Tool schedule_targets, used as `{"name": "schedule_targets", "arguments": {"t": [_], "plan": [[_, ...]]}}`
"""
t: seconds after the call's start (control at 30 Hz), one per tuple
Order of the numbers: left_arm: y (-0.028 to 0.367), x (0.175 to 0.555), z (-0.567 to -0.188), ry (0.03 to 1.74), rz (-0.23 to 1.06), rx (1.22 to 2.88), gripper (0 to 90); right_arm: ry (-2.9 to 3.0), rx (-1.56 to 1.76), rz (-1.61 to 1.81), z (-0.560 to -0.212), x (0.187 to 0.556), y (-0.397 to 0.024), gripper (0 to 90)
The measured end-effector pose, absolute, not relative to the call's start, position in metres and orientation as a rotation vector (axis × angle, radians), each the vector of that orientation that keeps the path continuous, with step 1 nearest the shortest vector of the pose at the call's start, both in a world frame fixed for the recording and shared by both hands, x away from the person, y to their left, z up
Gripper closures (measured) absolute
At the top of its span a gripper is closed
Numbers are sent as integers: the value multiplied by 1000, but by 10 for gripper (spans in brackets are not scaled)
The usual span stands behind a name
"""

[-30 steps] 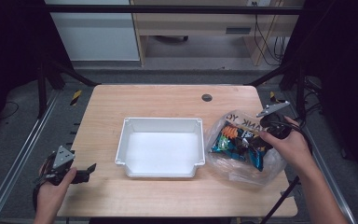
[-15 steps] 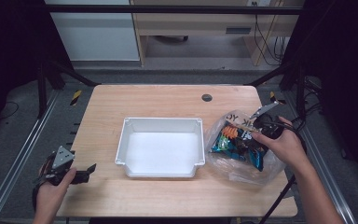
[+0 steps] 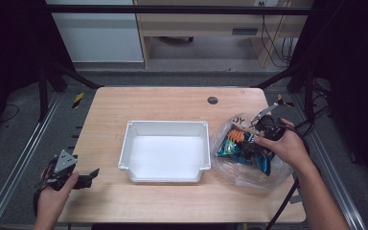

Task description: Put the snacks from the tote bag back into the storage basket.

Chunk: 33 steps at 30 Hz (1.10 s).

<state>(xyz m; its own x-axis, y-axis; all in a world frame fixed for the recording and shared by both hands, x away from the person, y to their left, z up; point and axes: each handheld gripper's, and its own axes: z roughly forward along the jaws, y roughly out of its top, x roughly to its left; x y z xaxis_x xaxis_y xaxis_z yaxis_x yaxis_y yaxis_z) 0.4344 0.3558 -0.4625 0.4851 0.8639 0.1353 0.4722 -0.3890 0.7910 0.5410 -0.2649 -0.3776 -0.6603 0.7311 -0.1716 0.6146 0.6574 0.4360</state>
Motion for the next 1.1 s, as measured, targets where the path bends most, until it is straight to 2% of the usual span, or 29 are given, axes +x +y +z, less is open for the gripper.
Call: {"name": "schedule_targets", "arguments": {"t": [1.1], "plan": [[351, 435, -464, 1074, 704, 2068, 34, 2689, 1032, 331, -423, 565, -254, 64]]}}
